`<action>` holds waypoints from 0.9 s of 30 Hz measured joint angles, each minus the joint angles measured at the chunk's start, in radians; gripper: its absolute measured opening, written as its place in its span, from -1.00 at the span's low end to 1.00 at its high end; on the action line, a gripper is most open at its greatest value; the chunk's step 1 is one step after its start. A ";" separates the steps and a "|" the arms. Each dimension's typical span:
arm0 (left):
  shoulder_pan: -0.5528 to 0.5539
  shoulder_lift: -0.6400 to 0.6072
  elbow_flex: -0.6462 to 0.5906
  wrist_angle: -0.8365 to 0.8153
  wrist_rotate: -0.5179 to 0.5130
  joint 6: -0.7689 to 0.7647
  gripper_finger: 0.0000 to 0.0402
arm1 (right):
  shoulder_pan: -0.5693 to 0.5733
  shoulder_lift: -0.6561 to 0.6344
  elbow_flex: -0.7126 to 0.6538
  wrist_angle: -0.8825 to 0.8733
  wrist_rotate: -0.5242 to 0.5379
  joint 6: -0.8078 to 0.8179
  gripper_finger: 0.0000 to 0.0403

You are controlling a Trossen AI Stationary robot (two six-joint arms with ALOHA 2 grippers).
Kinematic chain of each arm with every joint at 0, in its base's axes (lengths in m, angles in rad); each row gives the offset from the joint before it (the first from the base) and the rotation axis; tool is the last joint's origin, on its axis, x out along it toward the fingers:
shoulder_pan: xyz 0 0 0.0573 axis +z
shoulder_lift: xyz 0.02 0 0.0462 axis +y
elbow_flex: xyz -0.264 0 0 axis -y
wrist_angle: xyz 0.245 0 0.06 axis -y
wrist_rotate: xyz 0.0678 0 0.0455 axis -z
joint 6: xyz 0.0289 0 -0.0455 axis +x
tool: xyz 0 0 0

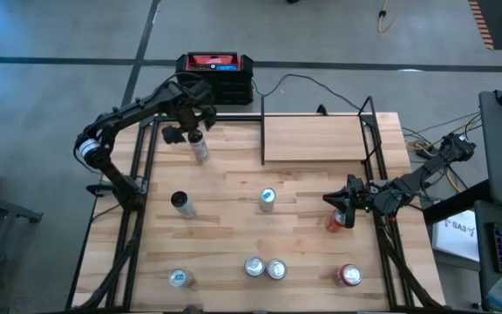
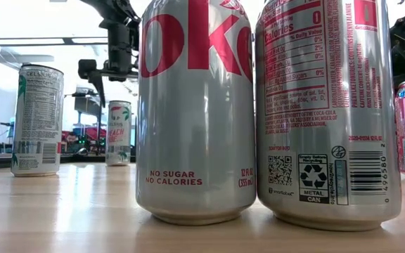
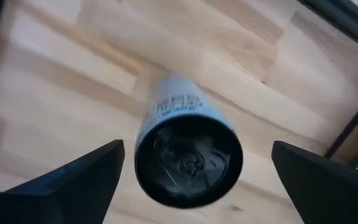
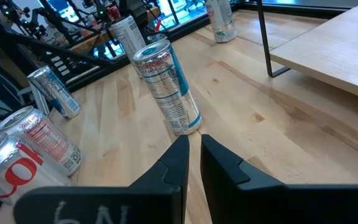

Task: Place canned beverage on shelf
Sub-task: Put the top white pink soda can on the shelf

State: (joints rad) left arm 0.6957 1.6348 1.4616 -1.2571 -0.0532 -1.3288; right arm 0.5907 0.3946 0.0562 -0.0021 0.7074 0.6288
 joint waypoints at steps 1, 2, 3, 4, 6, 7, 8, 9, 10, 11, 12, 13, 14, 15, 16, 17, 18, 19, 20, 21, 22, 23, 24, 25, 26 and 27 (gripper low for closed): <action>-0.008 0.000 0.000 0.003 -0.027 0.018 0.95 | 0.000 0.000 0.000 0.000 0.000 0.000 -0.86; -0.020 0.000 -0.002 0.008 -0.060 0.029 0.95 | 0.000 0.000 0.000 0.000 0.000 0.000 -0.86; -0.035 0.000 -0.002 0.010 -0.095 0.036 0.96 | 0.000 0.000 0.000 0.000 0.000 0.000 -0.86; -0.051 0.000 -0.003 0.010 -0.131 0.039 0.96 | 0.000 0.000 0.000 0.000 0.000 0.000 -0.86; -0.088 0.000 -0.003 0.013 -0.207 0.043 0.98 | 0.000 0.000 0.000 0.000 0.000 0.000 -0.86; -0.105 0.000 -0.003 0.013 -0.246 0.044 0.99 | 0.000 0.000 0.000 0.000 0.000 0.000 -0.86; -0.122 0.000 -0.003 0.013 -0.285 0.044 0.99 | 0.000 0.000 0.000 0.000 0.000 0.000 -0.86; -0.139 0.000 -0.003 0.013 -0.321 0.044 0.99 | 0.000 0.000 0.000 0.000 0.000 0.000 -0.86; -0.153 0.000 -0.003 0.013 -0.351 0.046 0.99 | 0.000 0.000 0.000 0.000 0.000 0.000 -0.86; -0.165 0.000 -0.003 0.015 -0.379 0.055 0.98 | 0.000 0.000 0.000 0.000 0.000 0.000 -0.86; -0.176 0.000 -0.003 0.016 -0.402 0.072 0.98 | 0.000 0.000 0.000 0.000 0.000 0.000 -0.86; -0.187 0.000 -0.003 0.017 -0.423 0.090 0.98 | 0.000 0.000 0.000 0.000 0.000 0.000 -0.86; -0.196 0.000 -0.003 0.017 -0.440 0.108 0.98 | 0.000 0.000 0.000 0.000 0.000 0.000 -0.86; -0.203 0.000 -0.004 0.017 -0.453 0.123 0.98 | 0.000 0.000 0.000 0.000 0.000 0.000 -0.86; -0.210 0.000 -0.004 0.017 -0.461 0.135 0.98 | 0.000 0.000 0.000 0.000 0.000 0.000 -0.86; -0.214 0.000 -0.007 0.018 -0.463 0.140 0.98 | 0.000 0.000 0.000 0.000 0.000 0.000 -0.86; -0.218 0.000 -0.012 0.021 -0.463 0.140 0.98 | 0.000 0.000 0.000 0.000 0.000 0.000 -0.86; -0.223 0.000 -0.018 0.026 -0.463 0.139 0.98 | 0.000 0.000 0.000 0.000 0.000 0.000 -0.86; -0.228 0.000 -0.025 0.030 -0.463 0.136 0.98 | 0.000 0.000 0.000 0.000 0.000 0.000 -0.86; -0.233 0.000 -0.036 0.037 -0.463 0.131 0.98 | 0.000 0.000 0.000 0.000 0.000 0.000 -0.86; -0.239 0.000 -0.050 0.048 -0.464 0.124 0.98 | 0.000 0.000 0.000 0.000 0.000 0.000 -0.86; -0.245 0.000 -0.067 0.066 -0.464 0.116 0.98 | 0.000 0.000 0.000 0.000 0.000 0.000 -0.86; -0.253 -0.002 -0.089 0.092 -0.465 0.106 0.98 | 0.000 0.000 0.000 0.000 0.000 0.000 -0.86; -0.260 -0.005 -0.113 0.114 -0.466 0.097 0.98 | 0.000 0.000 0.000 0.000 0.000 0.000 -0.86; -0.269 -0.011 -0.136 0.139 -0.472 0.088 0.98 | 0.000 0.000 0.000 0.000 0.000 0.000 -0.86; -0.280 -0.020 -0.160 0.166 -0.494 0.085 0.98 | 0.000 0.000 0.000 0.000 0.000 0.000 -0.86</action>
State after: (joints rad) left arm 0.4161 1.6144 1.3021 -1.0912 -0.5471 -1.2439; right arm 0.5905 0.3944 0.0561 -0.0020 0.7074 0.6287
